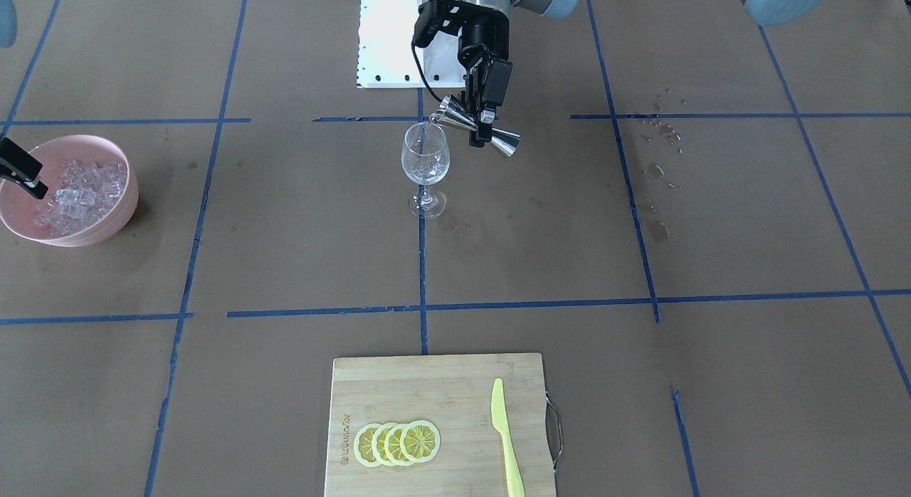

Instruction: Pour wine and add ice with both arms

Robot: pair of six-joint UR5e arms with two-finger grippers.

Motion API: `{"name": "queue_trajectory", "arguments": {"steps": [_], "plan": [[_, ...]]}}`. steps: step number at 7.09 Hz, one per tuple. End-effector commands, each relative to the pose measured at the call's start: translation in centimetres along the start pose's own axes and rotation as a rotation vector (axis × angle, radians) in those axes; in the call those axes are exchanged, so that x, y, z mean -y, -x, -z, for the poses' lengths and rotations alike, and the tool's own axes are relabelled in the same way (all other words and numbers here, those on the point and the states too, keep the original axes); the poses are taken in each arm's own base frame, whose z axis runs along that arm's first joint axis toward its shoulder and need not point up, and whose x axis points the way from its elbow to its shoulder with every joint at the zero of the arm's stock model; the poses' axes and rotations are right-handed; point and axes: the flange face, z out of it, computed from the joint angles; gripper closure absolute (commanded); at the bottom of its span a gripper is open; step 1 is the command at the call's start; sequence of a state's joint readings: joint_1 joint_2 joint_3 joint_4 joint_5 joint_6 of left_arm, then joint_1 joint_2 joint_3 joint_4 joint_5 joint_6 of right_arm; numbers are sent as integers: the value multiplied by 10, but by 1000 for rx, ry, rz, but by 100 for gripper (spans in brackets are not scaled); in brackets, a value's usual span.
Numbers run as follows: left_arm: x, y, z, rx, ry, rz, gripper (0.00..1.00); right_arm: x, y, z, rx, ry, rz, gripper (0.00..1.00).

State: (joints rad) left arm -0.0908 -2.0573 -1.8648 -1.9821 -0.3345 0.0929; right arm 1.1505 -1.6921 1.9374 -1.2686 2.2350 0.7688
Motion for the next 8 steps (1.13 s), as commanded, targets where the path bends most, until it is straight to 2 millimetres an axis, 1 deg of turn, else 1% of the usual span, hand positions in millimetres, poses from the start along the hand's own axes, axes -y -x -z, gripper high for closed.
{"name": "queue_trajectory", "arguments": {"steps": [1,4,5,8], "plan": [[0,2,0,11,1,-120,100,0,0,0,0,0,0,0],[-2,0,1,13,4,-148,100,0,0,0,-1,1,-2,0],[0,6,3,16,0,-203,100,0,1,0,1,-1,0,0],[1,8,3,33,5,-283,100,1,0,-1,-2,2,-2,0]]}}
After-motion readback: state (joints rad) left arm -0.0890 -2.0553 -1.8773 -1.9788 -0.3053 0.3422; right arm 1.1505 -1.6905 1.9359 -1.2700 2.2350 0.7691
